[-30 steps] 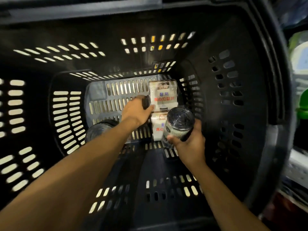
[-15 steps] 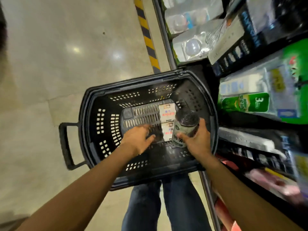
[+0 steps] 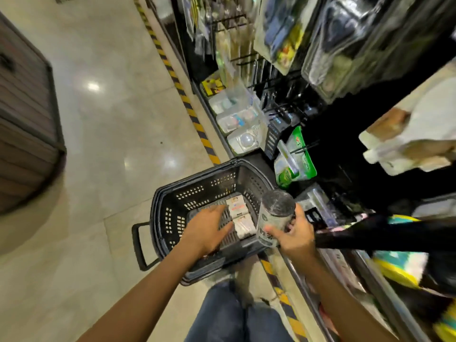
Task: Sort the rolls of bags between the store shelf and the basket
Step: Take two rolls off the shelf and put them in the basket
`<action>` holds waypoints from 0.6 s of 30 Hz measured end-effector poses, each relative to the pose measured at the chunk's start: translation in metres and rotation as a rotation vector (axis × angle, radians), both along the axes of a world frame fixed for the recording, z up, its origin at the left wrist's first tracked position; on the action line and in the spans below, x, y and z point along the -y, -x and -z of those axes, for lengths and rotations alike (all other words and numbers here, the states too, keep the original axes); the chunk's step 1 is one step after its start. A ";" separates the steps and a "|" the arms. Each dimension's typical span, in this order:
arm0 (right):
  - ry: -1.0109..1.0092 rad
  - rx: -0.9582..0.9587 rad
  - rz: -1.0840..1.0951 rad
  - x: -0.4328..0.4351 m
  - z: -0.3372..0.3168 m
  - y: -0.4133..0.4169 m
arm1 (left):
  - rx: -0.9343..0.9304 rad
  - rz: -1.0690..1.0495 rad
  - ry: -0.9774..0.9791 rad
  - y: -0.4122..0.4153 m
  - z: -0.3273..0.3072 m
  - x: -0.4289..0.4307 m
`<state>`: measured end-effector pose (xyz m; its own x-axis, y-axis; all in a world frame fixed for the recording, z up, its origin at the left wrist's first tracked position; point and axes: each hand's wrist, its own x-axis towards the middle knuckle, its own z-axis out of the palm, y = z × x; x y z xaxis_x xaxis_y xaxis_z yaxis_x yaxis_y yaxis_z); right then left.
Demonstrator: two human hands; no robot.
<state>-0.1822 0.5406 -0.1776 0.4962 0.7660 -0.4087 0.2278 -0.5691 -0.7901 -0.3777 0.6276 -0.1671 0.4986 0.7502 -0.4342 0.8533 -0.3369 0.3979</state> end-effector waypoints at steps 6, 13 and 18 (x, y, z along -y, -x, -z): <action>-0.082 0.006 0.059 0.068 -0.047 -0.018 | 0.068 0.120 -0.097 -0.031 -0.057 0.051; -0.227 0.010 0.294 0.179 -0.087 -0.026 | 0.122 0.389 -0.092 -0.076 -0.095 0.114; -0.222 0.043 0.607 0.252 -0.095 -0.016 | 0.161 0.709 -0.078 -0.118 -0.111 0.149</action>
<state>-0.1658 0.2882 -0.0821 0.8802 0.4077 -0.2430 -0.0494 -0.4305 -0.9012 -0.2596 0.4785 -0.0561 0.9291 0.2493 -0.2732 0.3528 -0.8193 0.4520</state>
